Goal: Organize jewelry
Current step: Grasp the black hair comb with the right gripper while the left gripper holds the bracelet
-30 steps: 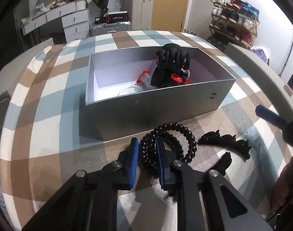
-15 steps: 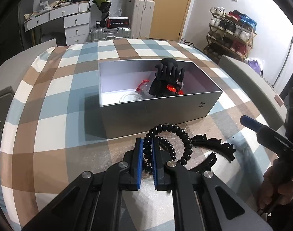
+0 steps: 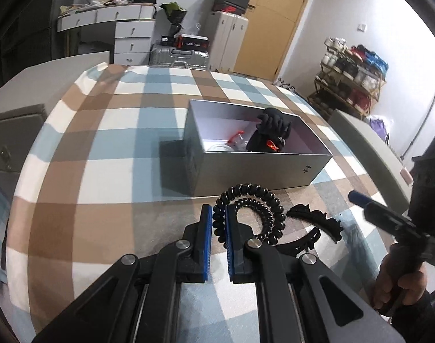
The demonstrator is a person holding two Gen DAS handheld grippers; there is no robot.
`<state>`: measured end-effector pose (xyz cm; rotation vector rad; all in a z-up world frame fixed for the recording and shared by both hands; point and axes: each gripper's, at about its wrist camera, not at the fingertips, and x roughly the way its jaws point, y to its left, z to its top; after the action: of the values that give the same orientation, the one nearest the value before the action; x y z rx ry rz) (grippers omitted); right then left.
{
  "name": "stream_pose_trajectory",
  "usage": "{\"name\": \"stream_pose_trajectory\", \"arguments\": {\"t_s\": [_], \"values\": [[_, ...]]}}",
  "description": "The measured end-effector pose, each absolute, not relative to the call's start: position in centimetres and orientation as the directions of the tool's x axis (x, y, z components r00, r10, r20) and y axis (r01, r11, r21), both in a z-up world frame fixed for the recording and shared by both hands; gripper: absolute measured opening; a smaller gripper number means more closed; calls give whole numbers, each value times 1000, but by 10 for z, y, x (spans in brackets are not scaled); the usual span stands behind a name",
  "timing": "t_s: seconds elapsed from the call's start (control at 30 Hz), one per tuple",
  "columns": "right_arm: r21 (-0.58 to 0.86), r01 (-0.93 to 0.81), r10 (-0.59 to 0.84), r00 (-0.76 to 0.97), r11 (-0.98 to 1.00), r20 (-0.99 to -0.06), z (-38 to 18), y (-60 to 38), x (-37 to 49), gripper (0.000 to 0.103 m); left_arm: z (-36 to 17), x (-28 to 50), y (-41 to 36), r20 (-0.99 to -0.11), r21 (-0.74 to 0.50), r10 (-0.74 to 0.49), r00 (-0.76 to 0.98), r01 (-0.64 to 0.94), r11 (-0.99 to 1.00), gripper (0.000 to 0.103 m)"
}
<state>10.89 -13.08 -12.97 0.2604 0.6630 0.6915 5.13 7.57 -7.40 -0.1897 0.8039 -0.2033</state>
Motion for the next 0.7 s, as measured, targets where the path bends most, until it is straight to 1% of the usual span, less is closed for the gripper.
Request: {"name": "stream_pose_trajectory", "arguments": {"t_s": [0.13,0.2,0.27,0.3,0.37,0.43,0.5,0.53,0.57,0.6,0.63,0.67,0.7], "values": [[379,-489,617,561,785,-552,-136,-120,114,102,-69,42,84,-666,-259,-249,703,95,961,4],[369,-483,604,556,794,-571,-139,-117,116,99,-67,38,88,-657,-268,-249,712,88,959,4],[354,-478,588,554,804,-589,-141,-115,117,89,-66,35,92,-650,-273,-248,718,84,959,4],[350,-477,584,552,806,-594,-142,-114,118,87,-65,34,93,-647,-272,-245,722,82,959,4],[330,-470,564,549,819,-617,-143,-109,120,76,-66,33,95,-645,-272,-246,724,83,959,4],[316,-471,553,544,823,-631,-144,-105,121,68,-68,31,98,-643,-274,-248,724,85,958,4],[269,-470,516,544,841,-662,-145,-97,122,60,-70,29,98,-644,-273,-248,724,86,958,4],[246,-474,500,544,846,-673,-145,-93,123,53,-71,29,99,-644,-272,-246,724,83,959,4],[226,-478,488,544,849,-682,-145,-89,123,49,-73,29,100,-645,-275,-249,722,84,958,4],[206,-480,474,546,853,-690,-145,-86,123,49,-73,29,101,-645,-276,-252,721,86,957,4],[178,-480,452,549,859,-703,-145,-82,123,45,-72,28,102,-643,-276,-250,724,85,957,4],[164,-478,440,551,863,-709,-146,-80,123,38,-72,28,103,-641,-276,-249,726,85,957,4],[139,-477,421,555,868,-718,-146,-77,123,34,-71,27,104,-638,-279,-252,728,88,956,4]]}}
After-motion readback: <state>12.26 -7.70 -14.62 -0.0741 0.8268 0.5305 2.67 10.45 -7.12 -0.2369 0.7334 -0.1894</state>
